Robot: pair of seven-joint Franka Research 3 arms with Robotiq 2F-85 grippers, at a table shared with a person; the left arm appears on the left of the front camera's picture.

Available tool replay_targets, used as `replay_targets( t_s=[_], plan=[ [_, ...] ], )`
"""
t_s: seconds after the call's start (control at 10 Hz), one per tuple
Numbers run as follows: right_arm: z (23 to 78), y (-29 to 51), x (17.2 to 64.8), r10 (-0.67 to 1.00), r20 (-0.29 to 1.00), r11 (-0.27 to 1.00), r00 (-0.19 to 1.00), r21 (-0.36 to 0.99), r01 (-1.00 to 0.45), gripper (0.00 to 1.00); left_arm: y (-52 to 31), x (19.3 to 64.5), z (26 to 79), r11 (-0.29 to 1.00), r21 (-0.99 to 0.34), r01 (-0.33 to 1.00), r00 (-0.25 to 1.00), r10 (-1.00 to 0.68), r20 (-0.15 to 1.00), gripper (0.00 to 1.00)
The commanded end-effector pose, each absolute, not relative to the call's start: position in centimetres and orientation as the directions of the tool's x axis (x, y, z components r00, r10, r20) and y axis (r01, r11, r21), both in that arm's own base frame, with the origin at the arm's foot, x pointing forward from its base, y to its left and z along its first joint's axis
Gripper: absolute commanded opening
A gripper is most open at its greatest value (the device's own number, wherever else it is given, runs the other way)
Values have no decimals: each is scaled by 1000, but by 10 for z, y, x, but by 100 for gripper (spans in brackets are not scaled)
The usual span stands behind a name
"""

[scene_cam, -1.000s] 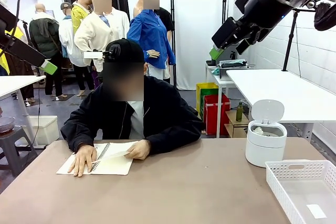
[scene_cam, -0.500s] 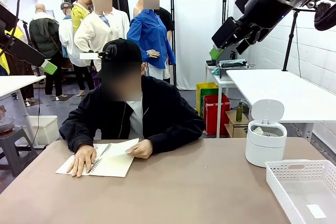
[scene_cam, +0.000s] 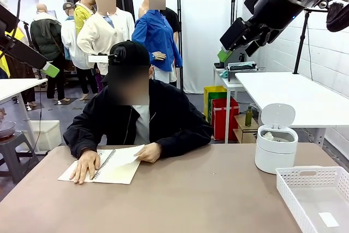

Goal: Sort the paper based on its condition.
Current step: If a person hands you a paper, place it in the Organizing basket , and if it's crumpled, put it in the Trash can.

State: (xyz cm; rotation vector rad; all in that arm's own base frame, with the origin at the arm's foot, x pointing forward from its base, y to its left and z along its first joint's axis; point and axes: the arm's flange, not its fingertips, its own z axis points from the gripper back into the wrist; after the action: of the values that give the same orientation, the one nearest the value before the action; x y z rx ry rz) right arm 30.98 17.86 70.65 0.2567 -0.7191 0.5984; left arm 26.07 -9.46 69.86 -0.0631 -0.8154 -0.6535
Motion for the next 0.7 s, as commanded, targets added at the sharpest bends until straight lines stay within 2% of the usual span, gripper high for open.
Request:
replay_targets(
  t_s=[0.0,0.6],
  plan=[
    [706,179,310,421,682,806,598,21,-591,100,-94,260,699,804,191,564,502,-517,694,100],
    [706,179,310,421,682,806,598,21,-591,100,-94,260,699,804,191,564,502,-517,694,100]
  ],
)
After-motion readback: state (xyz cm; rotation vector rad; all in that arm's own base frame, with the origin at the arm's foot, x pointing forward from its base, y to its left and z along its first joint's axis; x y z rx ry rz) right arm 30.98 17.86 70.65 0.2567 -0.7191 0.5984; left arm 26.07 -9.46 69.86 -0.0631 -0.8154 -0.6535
